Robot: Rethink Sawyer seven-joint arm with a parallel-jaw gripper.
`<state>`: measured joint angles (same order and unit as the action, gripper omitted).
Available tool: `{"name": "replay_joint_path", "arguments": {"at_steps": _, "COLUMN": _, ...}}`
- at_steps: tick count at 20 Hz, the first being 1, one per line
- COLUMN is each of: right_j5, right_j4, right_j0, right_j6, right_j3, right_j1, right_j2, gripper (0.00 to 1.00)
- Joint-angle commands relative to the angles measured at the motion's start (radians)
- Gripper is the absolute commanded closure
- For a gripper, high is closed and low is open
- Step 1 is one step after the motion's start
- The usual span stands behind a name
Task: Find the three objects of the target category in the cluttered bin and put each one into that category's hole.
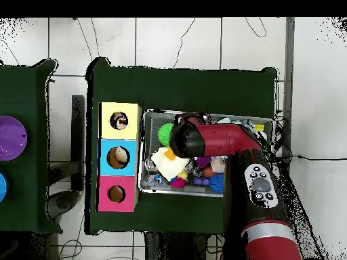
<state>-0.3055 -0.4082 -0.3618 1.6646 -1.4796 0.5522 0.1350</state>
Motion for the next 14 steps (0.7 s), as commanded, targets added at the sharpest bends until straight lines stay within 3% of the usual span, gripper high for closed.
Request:
{"name": "replay_joint_path", "arguments": {"at_steps": 1, "right_j5": -0.371, "right_j4": 0.079, "right_j0": -0.015, "right_j6": -0.001, "right_j3": 0.078, "right_j1": -0.043, "right_j2": 0.029, "gripper": 0.0}}
{"name": "replay_joint_path", "arguments": {"at_steps": 4, "right_j5": -0.39, "right_j4": 0.08, "right_j0": -0.009, "right_j6": -0.002, "right_j3": 0.151, "right_j1": -0.11, "right_j2": 0.03, "gripper": 0.0}}
{"name": "replay_joint_path", "arguments": {"at_steps": 14, "right_j5": -0.35, "right_j4": 0.016, "right_j0": -0.019, "right_j6": -0.002, "right_j3": 0.185, "right_j1": -0.192, "right_j2": 0.031, "gripper": 0.0}}
